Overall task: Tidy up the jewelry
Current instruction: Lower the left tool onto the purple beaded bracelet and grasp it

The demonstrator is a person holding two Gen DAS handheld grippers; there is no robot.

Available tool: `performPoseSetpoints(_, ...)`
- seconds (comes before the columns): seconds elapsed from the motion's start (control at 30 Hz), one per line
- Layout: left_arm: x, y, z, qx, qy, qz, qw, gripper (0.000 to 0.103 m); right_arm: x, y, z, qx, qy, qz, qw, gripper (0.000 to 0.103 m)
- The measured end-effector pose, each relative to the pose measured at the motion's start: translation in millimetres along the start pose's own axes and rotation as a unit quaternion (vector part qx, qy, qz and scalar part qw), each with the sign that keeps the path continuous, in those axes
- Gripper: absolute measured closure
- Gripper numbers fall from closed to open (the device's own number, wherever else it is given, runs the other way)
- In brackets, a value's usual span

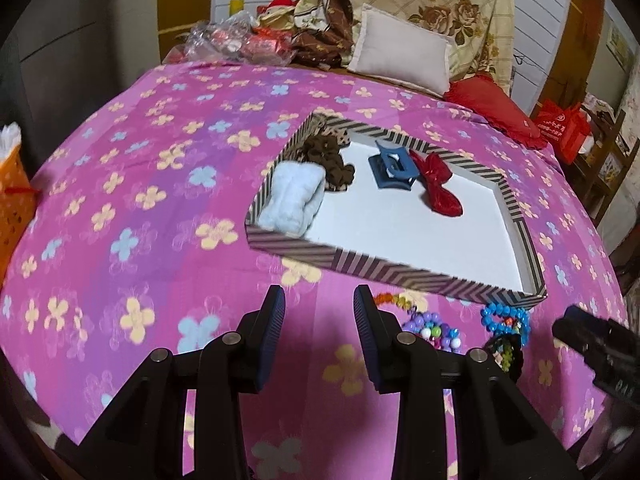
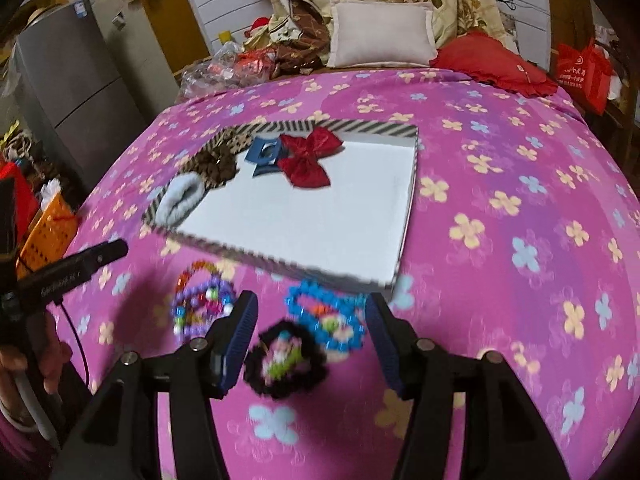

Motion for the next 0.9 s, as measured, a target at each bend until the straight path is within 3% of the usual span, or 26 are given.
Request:
performPoseSetpoints(0.4,12.5,14.6,-21.3,-0.037,0.004,-0.026,0.999,0.076,-6.6,18.6,-37.6,-0.033,-0.023,0.005,0.999,0.044)
performPoseSetpoints(0.67,43.8,25.7,-36.9,-0.048,0.073,-0.041,0.9954,0.076,-12.0,22.4,-39.3,-0.033,-0.037,0.004,0.999,0.044)
performPoseSetpoints(0.9,52.1,42.2,-35.2,-0.061,0.089,-0.04,0.9933,0.077,-11.1,25.1,-39.8,-0.036,-0.04,0.0,0.999,0.044)
Point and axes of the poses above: each gripper's, at about its wrist camera, not at the fingertips, and y roughly the way its jaws point, x to its right, z to its top, the point moved 1 cm from there along y, roughly the way its jaws point, and after that the axes turned 15 degrees about -x, right-handed, at the moved point
